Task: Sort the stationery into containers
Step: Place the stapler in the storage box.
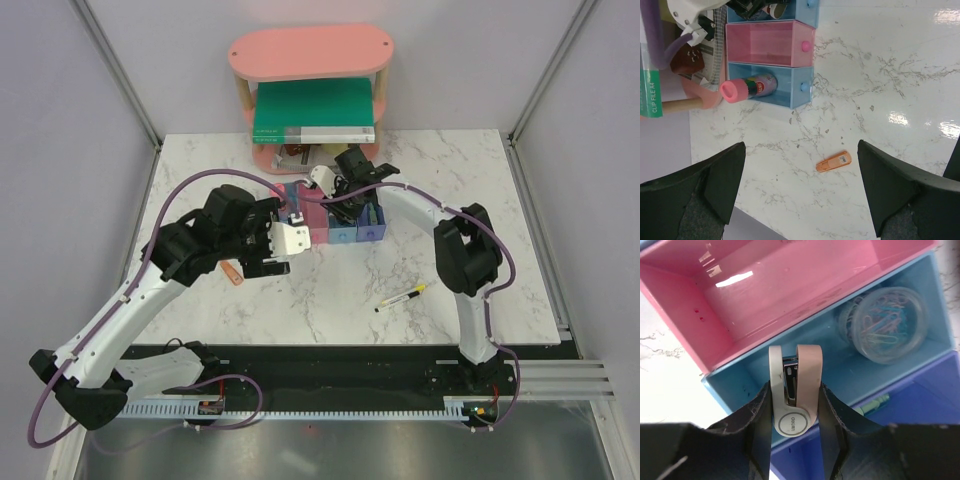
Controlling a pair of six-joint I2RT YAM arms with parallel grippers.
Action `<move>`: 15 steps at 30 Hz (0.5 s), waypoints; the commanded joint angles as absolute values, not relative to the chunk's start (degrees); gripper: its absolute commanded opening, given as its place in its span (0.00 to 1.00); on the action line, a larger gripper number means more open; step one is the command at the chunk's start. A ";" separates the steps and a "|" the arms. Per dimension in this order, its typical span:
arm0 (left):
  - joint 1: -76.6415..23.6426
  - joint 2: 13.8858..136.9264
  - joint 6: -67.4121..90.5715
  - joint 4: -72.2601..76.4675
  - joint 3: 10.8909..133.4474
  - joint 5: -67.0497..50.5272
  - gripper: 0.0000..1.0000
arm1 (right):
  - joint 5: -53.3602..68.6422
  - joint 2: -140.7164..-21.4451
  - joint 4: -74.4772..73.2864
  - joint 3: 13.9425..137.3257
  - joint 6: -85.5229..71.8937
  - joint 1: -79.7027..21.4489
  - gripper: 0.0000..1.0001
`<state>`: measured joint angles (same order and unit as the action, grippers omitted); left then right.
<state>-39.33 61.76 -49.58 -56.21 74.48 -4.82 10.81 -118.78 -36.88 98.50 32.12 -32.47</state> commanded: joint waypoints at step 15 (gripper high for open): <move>-38.50 59.50 -48.87 -54.23 73.57 -5.89 1.00 | 8.79 -119.45 -34.72 100.28 31.82 -33.93 0.60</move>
